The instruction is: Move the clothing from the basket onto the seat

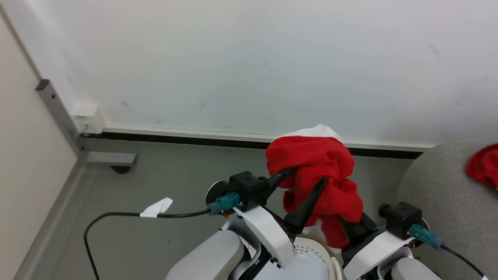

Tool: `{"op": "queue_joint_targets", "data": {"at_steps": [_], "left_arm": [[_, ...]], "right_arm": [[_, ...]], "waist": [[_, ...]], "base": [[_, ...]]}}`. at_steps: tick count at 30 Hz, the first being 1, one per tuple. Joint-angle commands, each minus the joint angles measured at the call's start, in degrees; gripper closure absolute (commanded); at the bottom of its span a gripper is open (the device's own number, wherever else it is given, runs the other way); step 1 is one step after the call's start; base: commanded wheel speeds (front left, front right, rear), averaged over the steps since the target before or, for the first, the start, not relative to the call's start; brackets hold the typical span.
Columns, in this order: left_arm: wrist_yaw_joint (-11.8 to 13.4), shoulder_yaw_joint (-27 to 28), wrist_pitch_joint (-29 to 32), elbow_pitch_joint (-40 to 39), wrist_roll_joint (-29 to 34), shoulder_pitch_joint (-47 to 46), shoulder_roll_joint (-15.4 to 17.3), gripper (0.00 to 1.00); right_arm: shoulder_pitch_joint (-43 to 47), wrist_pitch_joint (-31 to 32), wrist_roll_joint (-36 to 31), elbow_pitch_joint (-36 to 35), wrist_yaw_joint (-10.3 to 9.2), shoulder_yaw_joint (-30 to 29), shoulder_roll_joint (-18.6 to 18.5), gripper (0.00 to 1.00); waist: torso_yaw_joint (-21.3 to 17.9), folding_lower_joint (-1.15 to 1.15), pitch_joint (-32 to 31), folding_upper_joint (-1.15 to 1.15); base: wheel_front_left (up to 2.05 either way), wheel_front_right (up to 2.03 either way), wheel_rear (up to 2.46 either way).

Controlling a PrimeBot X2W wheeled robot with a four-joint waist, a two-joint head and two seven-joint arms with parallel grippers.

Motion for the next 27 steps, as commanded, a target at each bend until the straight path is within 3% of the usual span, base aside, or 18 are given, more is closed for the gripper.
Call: {"op": "queue_joint_targets", "data": {"at_steps": [1, 11, 27], "left_arm": [[-0.3, -0.2, -0.8, -0.4, -0.2, 1.3, 0.4, 0.00], [-1.2, -0.9, -2.0, -3.5, 2.1, 2.6, 1.4, 0.00], [-1.4, 2.7, -2.3, -5.6, 7.2, 6.2, 2.2, 0.00]], "right_arm": [[0.7, 0.0, -0.4, -0.2, -0.13, -1.7, -0.5, 1.00], [2.6, 0.0, -2.2, -3.5, -0.13, -10.0, -3.1, 1.00], [8.8, 0.0, 0.9, -10.5, -0.13, -18.5, -5.3, 1.00]], "waist": [[-3.7, 0.00, 0.6, 0.00], [-15.5, 0.00, 1.8, 0.00], [-29.5, 0.00, 4.8, 0.00]], "base": [[0.00, 0.00, 0.00], [0.00, 0.00, 0.00], [0.00, 0.00, 0.00]]}}
